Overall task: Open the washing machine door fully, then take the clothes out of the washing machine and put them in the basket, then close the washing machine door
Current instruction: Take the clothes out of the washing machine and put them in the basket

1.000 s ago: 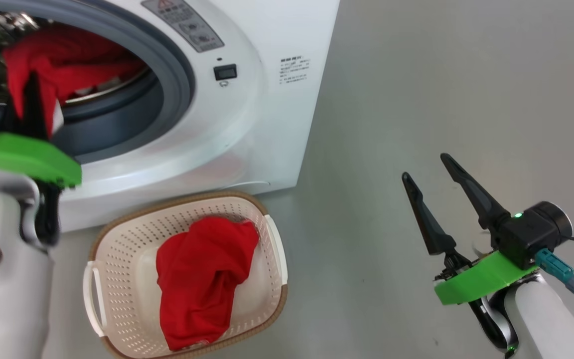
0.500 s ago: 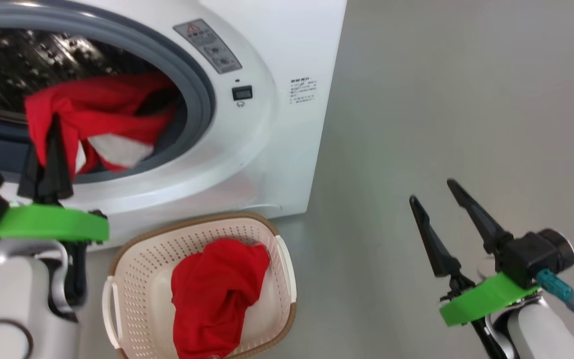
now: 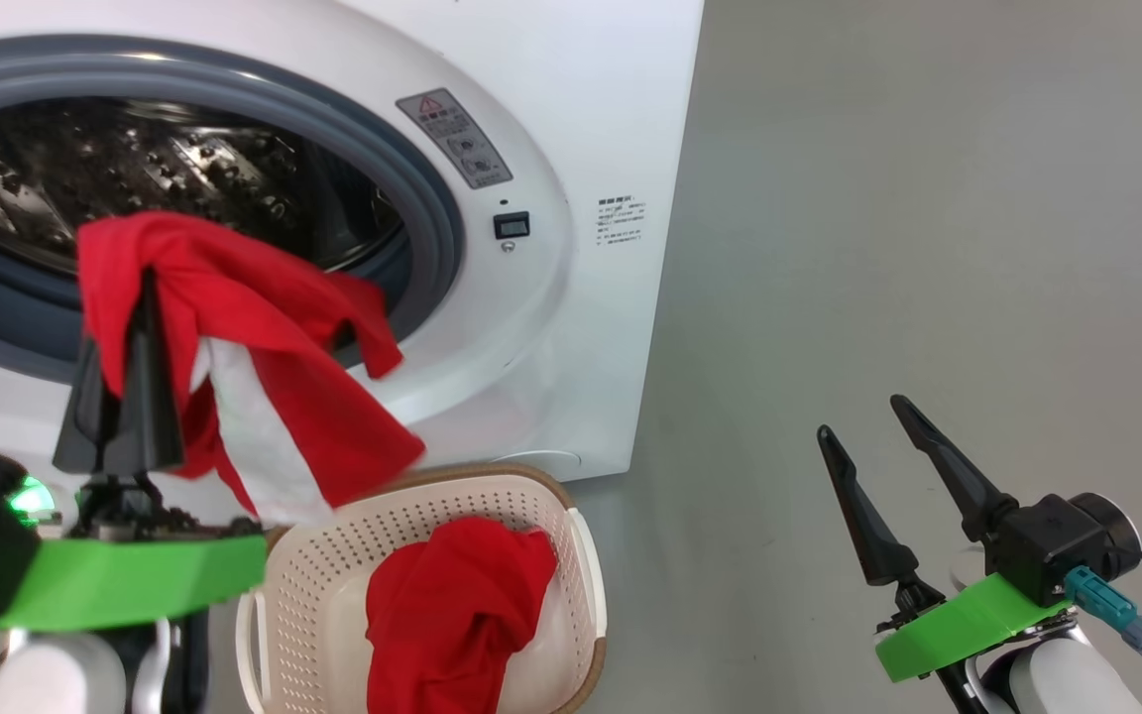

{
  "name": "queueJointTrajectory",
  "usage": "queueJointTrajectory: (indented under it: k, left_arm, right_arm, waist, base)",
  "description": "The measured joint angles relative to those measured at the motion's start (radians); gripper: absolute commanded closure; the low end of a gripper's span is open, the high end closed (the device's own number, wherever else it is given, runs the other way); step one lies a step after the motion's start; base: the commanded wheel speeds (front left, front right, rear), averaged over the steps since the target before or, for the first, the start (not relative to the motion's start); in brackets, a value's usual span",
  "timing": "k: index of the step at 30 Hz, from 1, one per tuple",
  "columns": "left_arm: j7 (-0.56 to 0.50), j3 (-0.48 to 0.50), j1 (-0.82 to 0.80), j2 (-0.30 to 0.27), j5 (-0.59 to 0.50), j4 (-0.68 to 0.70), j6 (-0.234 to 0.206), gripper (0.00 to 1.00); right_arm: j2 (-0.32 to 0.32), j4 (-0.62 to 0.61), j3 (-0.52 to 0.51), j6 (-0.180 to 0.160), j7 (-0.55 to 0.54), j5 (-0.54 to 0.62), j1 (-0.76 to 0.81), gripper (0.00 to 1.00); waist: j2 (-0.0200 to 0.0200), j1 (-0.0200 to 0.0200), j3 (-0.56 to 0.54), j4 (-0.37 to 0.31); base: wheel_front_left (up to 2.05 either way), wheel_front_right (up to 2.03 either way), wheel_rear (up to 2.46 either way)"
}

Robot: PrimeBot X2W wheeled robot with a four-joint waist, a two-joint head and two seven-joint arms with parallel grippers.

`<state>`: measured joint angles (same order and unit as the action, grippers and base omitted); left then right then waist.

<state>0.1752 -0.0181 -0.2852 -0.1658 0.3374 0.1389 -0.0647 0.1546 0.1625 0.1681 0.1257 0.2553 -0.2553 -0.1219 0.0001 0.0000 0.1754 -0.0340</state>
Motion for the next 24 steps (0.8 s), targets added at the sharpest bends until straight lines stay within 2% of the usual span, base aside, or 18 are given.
queueJointTrajectory:
  k: [5, 12, 17, 24]
  left_arm:
    - [-0.042, -0.020, 0.042, -0.001, -0.016, 0.118, -0.018, 1.00]
    - [-0.069, -0.060, 0.114, 0.031, -0.010, 0.133, -0.033, 1.00]
    - [-0.058, -0.089, 0.121, 0.059, 0.014, 0.037, -0.031, 1.00]
    - [-0.002, -0.112, 0.072, 0.084, 0.068, -0.217, 0.015, 1.00]
  right_arm:
    - [-0.003, 0.000, 0.002, 0.000, 0.000, 0.000, 0.001, 0.00]
    - [-0.002, -0.002, 0.002, 0.000, 0.000, 0.000, 0.017, 0.00]
    - [0.001, -0.003, 0.000, 0.000, 0.000, 0.000, 0.015, 0.00]
    - [0.007, -0.016, 0.001, 0.000, 0.000, 0.000, -0.040, 0.00]
  waist:
    - [0.0000, 0.0000, -0.004, 0.004]
    - [0.0000, 0.0000, 0.022, 0.006]
    - [0.0000, 0.0000, 0.063, 0.009]
    - [0.0000, 0.0000, 0.135, 0.019]
  base:
    - [0.00, 0.00, 0.00]
    - [0.00, 0.00, 0.00]
    - [0.00, 0.00, 0.00]
    - [0.00, 0.00, 0.00]
